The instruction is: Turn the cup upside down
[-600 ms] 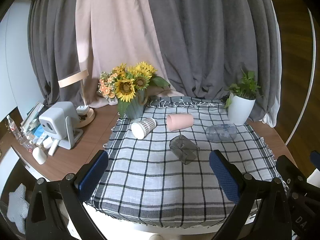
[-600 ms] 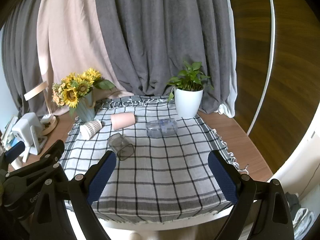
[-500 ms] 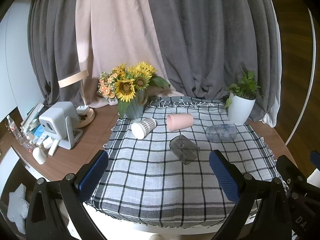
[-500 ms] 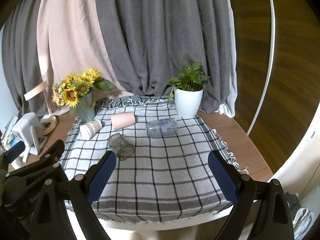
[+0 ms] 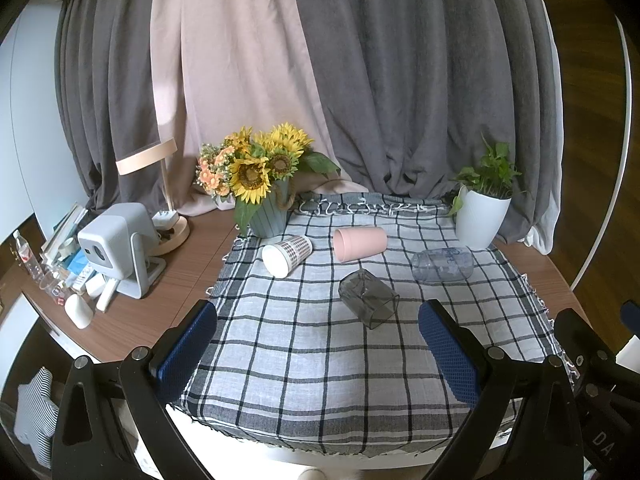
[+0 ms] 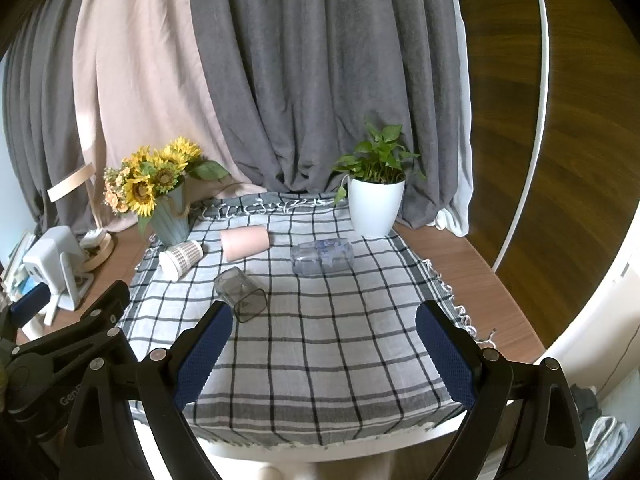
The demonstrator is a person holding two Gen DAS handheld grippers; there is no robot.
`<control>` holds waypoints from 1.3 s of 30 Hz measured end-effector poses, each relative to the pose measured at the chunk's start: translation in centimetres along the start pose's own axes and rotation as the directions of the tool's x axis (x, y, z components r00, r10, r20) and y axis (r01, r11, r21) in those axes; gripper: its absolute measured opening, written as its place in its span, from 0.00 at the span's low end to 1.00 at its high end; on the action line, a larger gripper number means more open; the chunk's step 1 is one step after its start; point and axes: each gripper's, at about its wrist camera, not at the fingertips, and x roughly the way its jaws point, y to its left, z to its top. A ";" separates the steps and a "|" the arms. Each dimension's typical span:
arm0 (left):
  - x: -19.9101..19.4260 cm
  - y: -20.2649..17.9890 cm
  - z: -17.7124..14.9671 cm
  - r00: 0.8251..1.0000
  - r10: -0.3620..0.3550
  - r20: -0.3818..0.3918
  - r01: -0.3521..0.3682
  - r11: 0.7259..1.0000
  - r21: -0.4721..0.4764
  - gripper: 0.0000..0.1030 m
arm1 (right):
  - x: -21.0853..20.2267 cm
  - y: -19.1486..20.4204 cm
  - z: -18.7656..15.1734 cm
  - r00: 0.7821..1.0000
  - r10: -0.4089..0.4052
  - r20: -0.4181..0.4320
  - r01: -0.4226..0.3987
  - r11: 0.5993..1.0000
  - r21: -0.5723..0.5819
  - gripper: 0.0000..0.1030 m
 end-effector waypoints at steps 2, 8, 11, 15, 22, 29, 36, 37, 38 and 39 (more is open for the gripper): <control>0.0 0.0 0.0 1.000 0.000 0.000 0.000 1.000 0.000 1.00 | 0.0 0.1 0.0 1.000 -0.001 0.000 0.001 1.000 0.000 0.91; 0.0 0.0 0.1 1.000 0.000 0.000 0.000 1.000 0.000 1.00 | 0.0 0.1 -0.1 1.000 -0.001 0.001 0.001 1.000 0.001 0.91; 0.0 -0.1 0.2 1.000 -0.001 0.002 0.001 1.000 0.002 1.00 | 0.1 0.1 -0.1 1.000 0.000 0.000 0.000 1.000 0.001 0.91; 0.0 -0.2 0.3 1.000 -0.001 0.006 0.001 1.000 0.004 1.00 | 0.1 0.1 -0.1 1.000 0.000 0.001 0.000 1.000 0.001 0.91; 0.0 -0.2 0.3 1.000 -0.002 0.007 0.002 1.000 0.004 1.00 | 0.1 0.1 -0.1 1.000 -0.003 0.003 0.003 1.000 0.002 0.91; 0.0 -0.2 0.3 1.000 -0.001 0.007 0.001 1.000 0.003 1.00 | 0.5 0.1 0.0 1.000 -0.003 0.000 0.003 1.000 0.002 0.91; 0.0 -0.2 0.2 1.000 -0.001 0.008 0.001 1.000 0.004 1.00 | 0.6 0.2 -0.2 1.000 -0.005 0.000 0.005 1.000 0.003 0.91; 0.0 -0.2 0.3 1.000 -0.001 0.008 0.001 1.000 0.005 1.00 | 0.6 0.1 -0.2 1.000 -0.004 0.000 0.004 1.000 0.002 0.91; 0.0 -0.2 0.2 1.000 0.000 0.008 0.000 1.000 0.004 1.00 | 0.6 0.1 -0.3 1.000 -0.003 0.001 0.003 1.000 0.003 0.91; 0.0 -0.3 0.3 1.000 0.000 0.007 0.000 1.000 0.005 1.00 | 0.6 0.1 -0.3 1.000 -0.004 0.001 0.004 1.000 0.003 0.91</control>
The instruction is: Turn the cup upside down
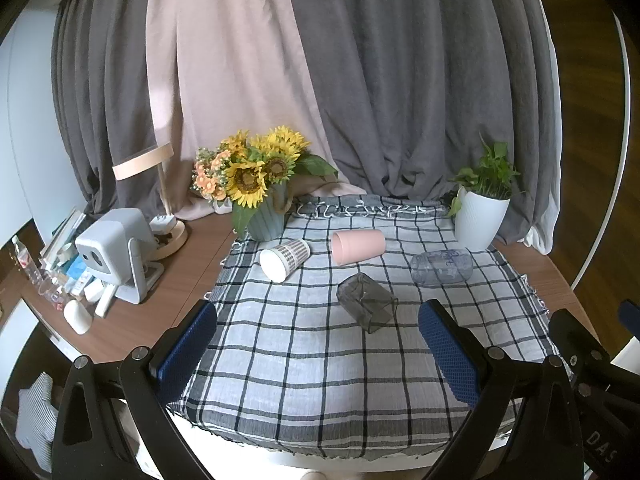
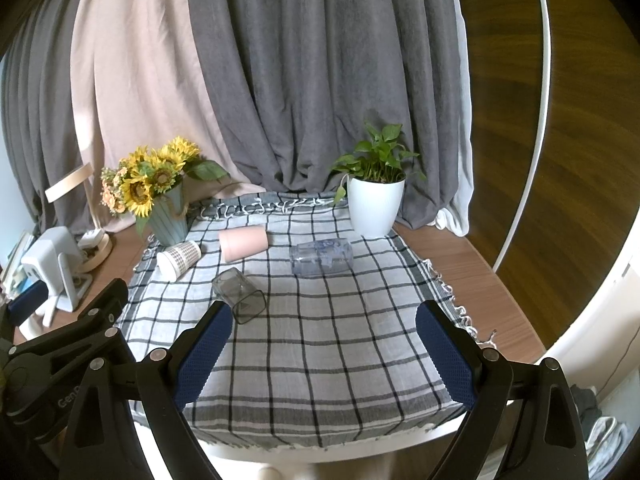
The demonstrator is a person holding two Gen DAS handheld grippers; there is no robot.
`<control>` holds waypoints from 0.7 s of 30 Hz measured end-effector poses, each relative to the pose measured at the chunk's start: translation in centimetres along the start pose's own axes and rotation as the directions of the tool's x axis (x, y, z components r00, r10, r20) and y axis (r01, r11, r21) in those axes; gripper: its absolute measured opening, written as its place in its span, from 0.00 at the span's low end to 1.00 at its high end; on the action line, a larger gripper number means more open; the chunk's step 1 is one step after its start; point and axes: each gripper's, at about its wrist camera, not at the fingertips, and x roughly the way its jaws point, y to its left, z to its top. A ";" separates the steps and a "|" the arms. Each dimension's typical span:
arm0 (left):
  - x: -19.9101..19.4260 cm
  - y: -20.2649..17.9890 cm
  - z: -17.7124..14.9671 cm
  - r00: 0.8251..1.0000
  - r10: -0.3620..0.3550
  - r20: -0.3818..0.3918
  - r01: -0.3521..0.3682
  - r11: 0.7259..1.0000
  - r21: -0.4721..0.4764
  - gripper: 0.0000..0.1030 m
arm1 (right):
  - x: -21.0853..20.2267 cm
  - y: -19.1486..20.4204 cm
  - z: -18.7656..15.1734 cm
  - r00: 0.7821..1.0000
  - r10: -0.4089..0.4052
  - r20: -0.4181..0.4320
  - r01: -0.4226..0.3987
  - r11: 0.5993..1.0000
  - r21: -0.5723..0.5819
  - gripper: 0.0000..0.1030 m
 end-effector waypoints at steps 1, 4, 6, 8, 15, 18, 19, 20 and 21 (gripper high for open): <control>0.1 -0.1 0.0 1.000 -0.001 -0.001 0.001 1.000 0.002 1.00 | 0.1 0.0 0.0 1.000 -0.001 -0.001 0.001 1.000 0.000 0.91; 0.6 -0.3 0.2 1.000 -0.005 -0.007 0.005 1.000 0.008 1.00 | 0.3 0.1 0.0 1.000 -0.002 -0.003 0.002 1.000 0.002 0.91; 1.2 -0.4 0.5 1.000 -0.009 -0.012 0.010 1.000 0.017 1.00 | 0.6 0.2 0.0 1.000 -0.004 -0.007 0.004 1.000 0.006 0.91; 1.8 -0.7 0.7 1.000 -0.014 -0.021 0.015 0.999 0.030 1.00 | 1.1 0.2 0.1 1.000 -0.011 -0.017 0.011 1.000 0.011 0.91; 6.9 -2.3 2.1 0.989 -0.102 -0.105 0.114 0.987 0.113 1.00 | 4.5 -0.2 0.3 0.994 -0.058 -0.088 0.066 0.993 0.095 0.92; 10.5 -4.1 2.9 0.975 -0.152 -0.160 0.179 0.968 0.174 1.00 | 7.0 -0.8 0.3 0.984 -0.106 -0.140 0.129 0.978 0.166 0.92; 11.9 -4.7 3.3 0.967 -0.175 -0.183 0.210 0.958 0.193 1.00 | 7.7 -1.0 0.2 0.981 -0.117 -0.155 0.146 0.971 0.190 0.92; 13.1 -5.3 3.6 0.961 -0.190 -0.203 0.233 0.949 0.212 1.00 | 8.6 -1.3 0.2 0.975 -0.132 -0.178 0.170 0.961 0.218 0.92; 14.3 -5.9 3.8 0.953 -0.210 -0.219 0.260 0.937 0.233 1.00 | 9.5 -1.6 0.2 0.968 -0.147 -0.203 0.196 0.949 0.247 0.92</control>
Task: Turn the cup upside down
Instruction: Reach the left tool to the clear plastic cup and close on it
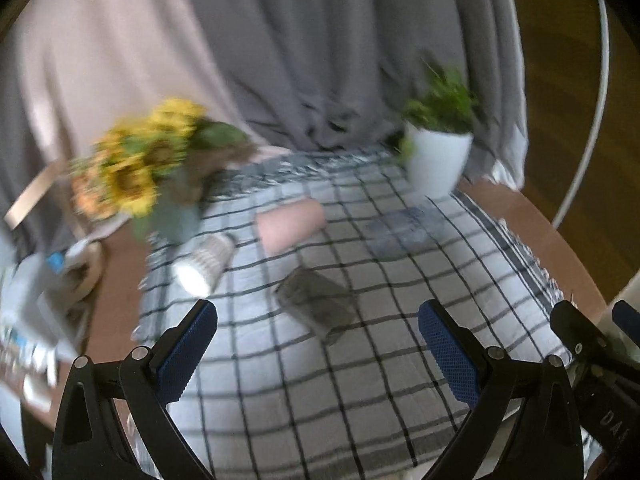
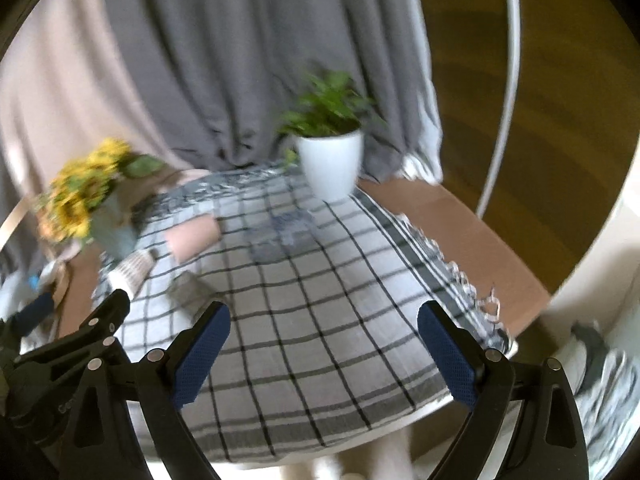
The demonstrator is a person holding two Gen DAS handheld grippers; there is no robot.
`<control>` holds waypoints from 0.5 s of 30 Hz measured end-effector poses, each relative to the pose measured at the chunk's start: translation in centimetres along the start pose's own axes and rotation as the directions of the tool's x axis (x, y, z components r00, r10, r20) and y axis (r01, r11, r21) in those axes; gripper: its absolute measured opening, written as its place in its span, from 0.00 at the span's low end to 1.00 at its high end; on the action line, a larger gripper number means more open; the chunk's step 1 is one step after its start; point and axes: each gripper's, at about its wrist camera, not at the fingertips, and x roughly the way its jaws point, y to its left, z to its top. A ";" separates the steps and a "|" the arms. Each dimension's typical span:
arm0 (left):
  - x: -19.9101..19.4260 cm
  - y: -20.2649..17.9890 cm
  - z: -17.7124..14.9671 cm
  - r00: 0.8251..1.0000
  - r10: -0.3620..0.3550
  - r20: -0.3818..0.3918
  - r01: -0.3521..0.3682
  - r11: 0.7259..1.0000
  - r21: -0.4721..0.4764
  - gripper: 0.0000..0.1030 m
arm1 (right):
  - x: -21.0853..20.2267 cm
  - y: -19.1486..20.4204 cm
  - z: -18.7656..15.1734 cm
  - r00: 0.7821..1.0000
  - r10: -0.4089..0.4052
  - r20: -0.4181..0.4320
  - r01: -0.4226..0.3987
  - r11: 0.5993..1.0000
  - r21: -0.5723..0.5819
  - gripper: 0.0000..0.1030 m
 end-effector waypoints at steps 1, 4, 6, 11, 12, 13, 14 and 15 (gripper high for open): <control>1.4 -0.2 0.7 1.000 -0.024 -0.014 0.025 0.999 0.031 1.00 | 0.9 -0.1 0.2 1.000 -0.014 -0.014 0.015 0.999 0.032 0.92; 5.6 -1.2 2.6 0.993 -0.098 -0.069 0.106 0.987 0.119 1.00 | 3.3 -0.3 1.0 0.996 -0.067 -0.054 0.073 0.990 0.117 0.92; 8.4 -1.8 3.9 0.984 -0.137 -0.111 0.156 0.972 0.176 1.00 | 4.8 -0.3 1.4 0.992 -0.098 -0.079 0.110 0.979 0.174 0.92; 14.1 -4.1 6.4 0.966 -0.186 -0.180 0.236 0.921 0.311 0.99 | 8.8 -0.1 2.1 0.977 -0.157 -0.143 0.193 0.937 0.291 0.92; 15.0 -4.6 6.7 0.961 -0.193 -0.196 0.251 0.909 0.333 0.99 | 9.7 -0.1 2.1 0.973 -0.165 -0.161 0.208 0.927 0.311 0.92; 16.4 -5.5 7.1 0.953 -0.209 -0.220 0.280 0.886 0.369 0.99 | 10.6 -0.2 2.2 0.969 -0.170 -0.180 0.222 0.917 0.332 0.92; 17.1 -6.0 7.2 0.947 -0.217 -0.237 0.296 0.874 0.385 0.99 | 11.3 -0.3 2.2 0.965 -0.176 -0.194 0.236 0.906 0.352 0.92; 18.4 -6.8 7.5 0.937 -0.223 -0.268 0.320 0.855 0.409 0.99 | 12.1 -0.5 2.2 0.961 -0.182 -0.208 0.250 0.893 0.373 0.92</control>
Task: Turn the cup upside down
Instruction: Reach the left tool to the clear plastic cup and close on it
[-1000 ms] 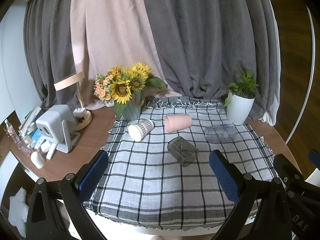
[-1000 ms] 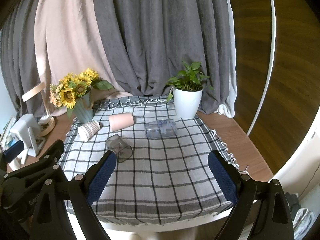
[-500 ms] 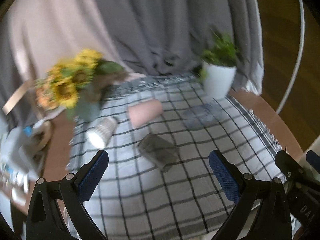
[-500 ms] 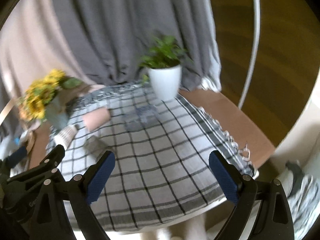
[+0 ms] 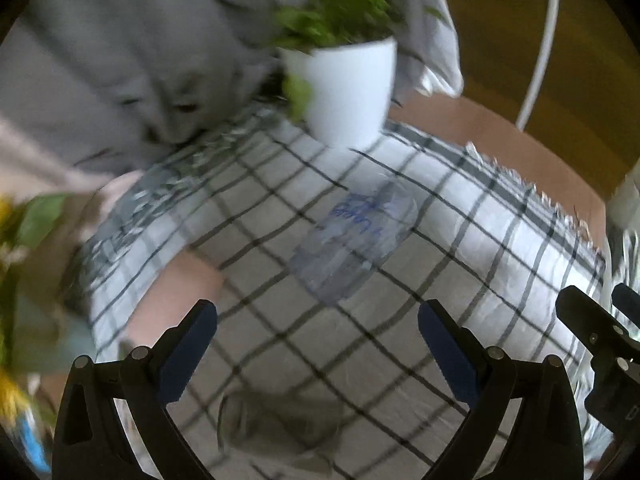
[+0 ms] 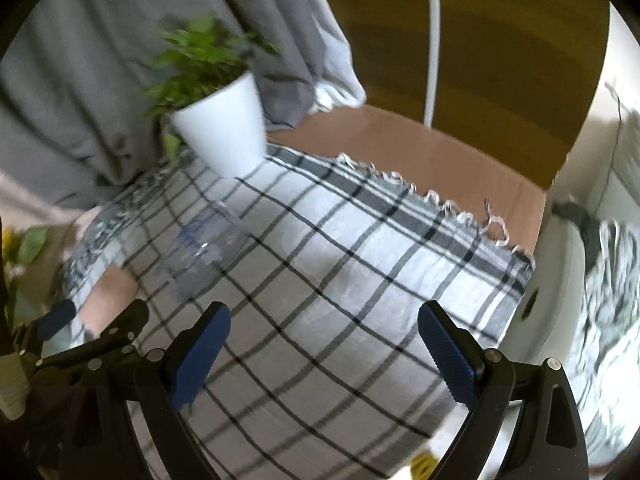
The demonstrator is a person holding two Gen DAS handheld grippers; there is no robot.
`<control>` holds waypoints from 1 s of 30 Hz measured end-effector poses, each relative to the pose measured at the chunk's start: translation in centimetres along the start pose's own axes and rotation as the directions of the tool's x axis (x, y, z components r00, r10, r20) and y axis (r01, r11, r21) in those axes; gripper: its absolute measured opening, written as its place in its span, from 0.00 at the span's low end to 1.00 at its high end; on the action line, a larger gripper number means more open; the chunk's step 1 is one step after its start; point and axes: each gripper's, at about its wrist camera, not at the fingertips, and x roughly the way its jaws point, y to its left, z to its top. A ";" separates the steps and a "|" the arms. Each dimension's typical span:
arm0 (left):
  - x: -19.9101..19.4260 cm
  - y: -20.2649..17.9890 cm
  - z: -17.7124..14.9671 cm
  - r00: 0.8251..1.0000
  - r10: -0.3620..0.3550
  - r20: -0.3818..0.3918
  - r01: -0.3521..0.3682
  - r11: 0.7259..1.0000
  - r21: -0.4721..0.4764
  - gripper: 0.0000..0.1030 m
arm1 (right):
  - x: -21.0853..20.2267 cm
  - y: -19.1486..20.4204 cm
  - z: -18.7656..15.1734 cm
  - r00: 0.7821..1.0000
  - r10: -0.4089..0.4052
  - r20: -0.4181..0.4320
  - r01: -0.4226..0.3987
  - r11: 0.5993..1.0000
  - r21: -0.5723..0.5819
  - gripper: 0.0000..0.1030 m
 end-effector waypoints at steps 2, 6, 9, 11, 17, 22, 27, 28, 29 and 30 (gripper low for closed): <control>1.7 -0.4 1.0 0.998 -0.043 -0.036 0.045 0.998 0.052 0.99 | 1.5 0.0 0.3 0.999 -0.033 -0.025 0.034 0.998 0.059 0.92; 5.7 -1.2 2.9 0.987 -0.092 -0.133 0.110 0.984 0.141 0.99 | 4.0 -0.3 0.9 0.995 -0.055 -0.081 0.068 0.984 0.165 0.92; 7.9 -1.5 3.7 0.978 -0.104 -0.179 0.136 0.976 0.173 0.98 | 5.6 -0.5 1.1 0.991 -0.075 -0.114 0.099 0.970 0.224 0.92; 9.1 -1.6 4.1 0.973 -0.108 -0.204 0.147 0.971 0.187 0.97 | 6.4 -0.4 1.2 0.987 -0.082 -0.138 0.114 0.963 0.243 0.92; 11.7 -2.2 4.6 0.963 -0.094 -0.252 0.154 0.960 0.232 0.91 | 7.7 -0.2 1.3 0.981 -0.098 -0.165 0.141 0.951 0.274 0.92; 12.7 -1.9 4.4 0.961 -0.077 -0.265 0.135 0.969 0.209 0.75 | 8.1 -0.2 1.2 0.979 -0.110 -0.170 0.153 0.951 0.269 0.92; 12.1 -1.3 4.1 0.960 -0.113 -0.255 0.151 0.979 0.135 0.71 | 7.9 -0.4 1.2 0.980 -0.104 -0.169 0.146 0.955 0.260 0.92; 11.9 -1.2 3.9 0.962 -0.109 -0.251 0.145 0.981 0.129 0.71 | 7.8 -0.4 1.2 0.981 -0.106 -0.165 0.146 0.957 0.252 0.92; 11.6 -1.2 3.8 0.963 -0.106 -0.247 0.139 0.983 0.119 0.71 | 7.7 -0.3 1.2 0.981 -0.110 -0.159 0.146 0.959 0.241 0.92; 11.1 -1.1 3.7 0.965 -0.106 -0.238 0.135 0.985 0.107 0.71 | 7.4 -0.3 1.3 0.982 -0.112 -0.153 0.146 0.962 0.230 0.92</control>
